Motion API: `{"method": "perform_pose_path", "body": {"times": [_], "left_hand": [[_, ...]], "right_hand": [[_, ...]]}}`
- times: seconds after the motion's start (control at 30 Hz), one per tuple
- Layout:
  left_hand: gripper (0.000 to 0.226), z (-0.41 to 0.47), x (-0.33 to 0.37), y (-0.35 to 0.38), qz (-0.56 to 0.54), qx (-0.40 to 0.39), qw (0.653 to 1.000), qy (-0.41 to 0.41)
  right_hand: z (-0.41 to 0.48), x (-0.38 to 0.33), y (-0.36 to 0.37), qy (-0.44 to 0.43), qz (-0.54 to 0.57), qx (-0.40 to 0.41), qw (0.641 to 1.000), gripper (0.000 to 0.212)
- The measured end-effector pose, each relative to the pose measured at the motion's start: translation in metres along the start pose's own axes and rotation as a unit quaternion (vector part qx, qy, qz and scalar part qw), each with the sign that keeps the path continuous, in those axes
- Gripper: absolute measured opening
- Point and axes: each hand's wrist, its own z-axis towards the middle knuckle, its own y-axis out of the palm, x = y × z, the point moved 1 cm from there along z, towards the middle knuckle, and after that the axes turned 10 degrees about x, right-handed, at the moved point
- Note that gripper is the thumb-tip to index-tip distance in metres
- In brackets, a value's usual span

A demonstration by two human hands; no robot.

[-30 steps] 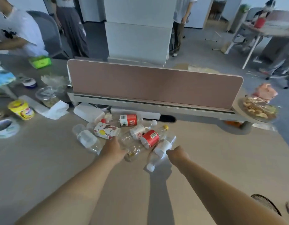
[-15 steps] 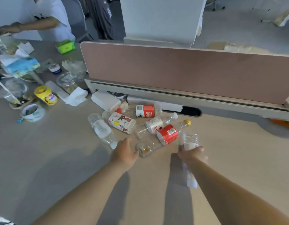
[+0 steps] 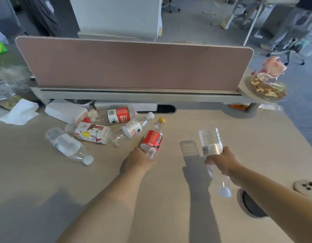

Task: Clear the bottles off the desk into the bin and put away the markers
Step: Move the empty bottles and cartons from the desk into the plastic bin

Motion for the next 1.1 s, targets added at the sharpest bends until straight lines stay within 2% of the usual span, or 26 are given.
{"method": "perform_pose_path", "body": {"times": [0.1, 0.17, 0.33, 0.4, 0.47, 0.57, 0.67, 0.8, 0.93, 1.03, 1.1], "left_hand": [[0.062, -0.016, -0.006, 0.014, 0.001, 0.006, 1.000, 0.011], [0.058, -0.027, -0.010, 0.018, 0.020, -0.001, 0.999, 0.040], [0.063, -0.042, -0.038, 0.027, 0.018, 0.020, 0.998, 0.061], [0.056, -0.043, -0.044, 0.028, 0.030, 0.023, 0.996, 0.080], [0.048, -0.046, -0.043, 0.027, 0.043, 0.019, 0.994, 0.097], [0.054, -0.053, -0.020, 0.024, 0.036, 0.004, 0.993, 0.111], [0.061, -0.076, 0.030, 0.017, -0.004, -0.008, 0.988, 0.152], [0.066, -0.138, 0.103, 0.024, -0.022, -0.013, 0.968, 0.250], [0.071, -0.223, 0.166, 0.042, -0.010, -0.033, 0.929, 0.369], [0.071, -0.296, 0.206, 0.065, -0.006, -0.065, 0.897, 0.437], [0.070, -0.350, 0.226, 0.087, -0.012, -0.101, 0.874, 0.475]], "right_hand": [[-0.019, 0.016, -0.007, -0.005, -0.004, 0.029, 1.000, 0.052], [-0.030, 0.023, -0.001, 0.004, 0.004, 0.031, 1.000, 0.055], [-0.065, 0.028, 0.020, -0.003, 0.015, 0.021, 1.000, 0.057], [-0.079, 0.037, 0.029, -0.002, 0.020, 0.023, 1.000, 0.058], [-0.093, 0.050, 0.033, 0.012, 0.041, 0.030, 0.999, 0.059], [-0.114, 0.063, 0.023, 0.018, 0.069, 0.056, 0.996, 0.059], [-0.132, 0.075, -0.012, 0.009, 0.090, 0.111, 0.990, 0.057], [-0.155, 0.102, -0.086, 0.007, 0.140, 0.179, 0.974, 0.056], [-0.186, 0.154, -0.167, 0.034, 0.181, 0.254, 0.950, 0.066], [-0.212, 0.216, -0.225, 0.062, 0.178, 0.321, 0.928, 0.052], [-0.230, 0.267, -0.257, 0.100, 0.191, 0.361, 0.907, 0.056]]}}
